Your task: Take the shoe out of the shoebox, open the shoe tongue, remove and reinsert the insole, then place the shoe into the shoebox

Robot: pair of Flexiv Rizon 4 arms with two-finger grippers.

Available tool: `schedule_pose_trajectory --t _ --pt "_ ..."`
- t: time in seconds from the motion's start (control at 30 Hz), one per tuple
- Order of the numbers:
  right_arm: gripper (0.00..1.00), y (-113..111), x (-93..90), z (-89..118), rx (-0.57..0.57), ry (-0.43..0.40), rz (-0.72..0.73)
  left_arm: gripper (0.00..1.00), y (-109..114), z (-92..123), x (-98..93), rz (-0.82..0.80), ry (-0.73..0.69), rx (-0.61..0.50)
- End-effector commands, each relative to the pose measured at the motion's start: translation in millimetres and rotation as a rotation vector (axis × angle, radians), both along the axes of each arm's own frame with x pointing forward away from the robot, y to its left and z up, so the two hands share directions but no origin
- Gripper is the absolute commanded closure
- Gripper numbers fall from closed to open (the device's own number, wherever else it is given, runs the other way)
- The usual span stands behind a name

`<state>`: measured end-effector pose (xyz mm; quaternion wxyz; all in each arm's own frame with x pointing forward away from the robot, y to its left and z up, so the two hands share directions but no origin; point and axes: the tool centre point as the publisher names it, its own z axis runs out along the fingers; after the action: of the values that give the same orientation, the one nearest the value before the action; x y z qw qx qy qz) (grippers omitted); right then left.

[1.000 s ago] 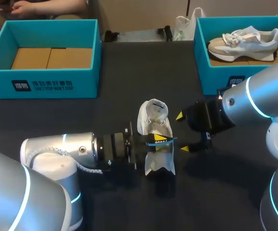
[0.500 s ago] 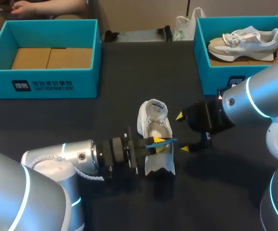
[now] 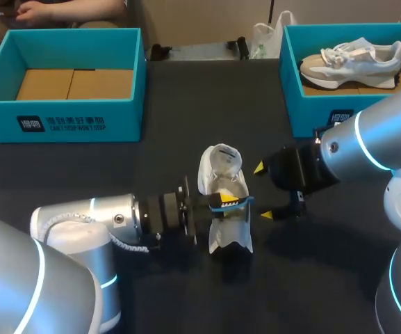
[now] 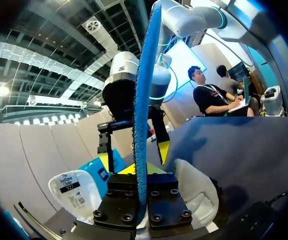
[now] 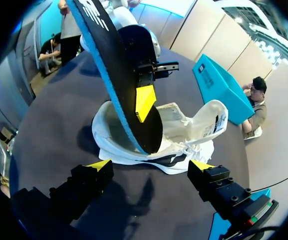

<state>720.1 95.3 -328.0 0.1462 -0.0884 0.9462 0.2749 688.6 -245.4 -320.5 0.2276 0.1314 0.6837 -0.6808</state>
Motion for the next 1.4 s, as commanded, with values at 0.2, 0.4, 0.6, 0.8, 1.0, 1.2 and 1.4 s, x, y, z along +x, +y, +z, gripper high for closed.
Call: schedule_pose_trajectory --t 0.2,0.4,0.6,0.8,1.0,1.2,1.4 --pt "0.0 -1 -1.1 1 0.0 -0.001 0.0 1.0 2 -12 8.8 0.002 -0.004 0.045" --pt "0.0 -1 -1.1 1 0.0 -0.001 0.0 1.0 4 -19 11.3 0.002 -0.016 0.076" --pt "0.0 -1 -1.1 1 0.0 -0.001 0.0 1.0 4 -16 9.5 -0.003 -0.04 0.102" --pt "0.0 -1 -1.1 1 0.0 -0.001 0.0 0.78 8 -5 5.9 -0.003 -0.05 0.105" --pt "0.0 -1 -1.1 1 0.0 -0.001 0.0 0.82 12 4 2.1 -0.006 -0.051 0.126" --pt "0.0 -1 -1.1 1 0.0 -0.001 0.0 0.83 20 13 -4.4 -0.011 -0.04 0.172" --pt "0.0 -1 -1.1 1 0.0 -0.001 0.0 0.76 26 16 -12.1 -0.014 -0.019 0.211"
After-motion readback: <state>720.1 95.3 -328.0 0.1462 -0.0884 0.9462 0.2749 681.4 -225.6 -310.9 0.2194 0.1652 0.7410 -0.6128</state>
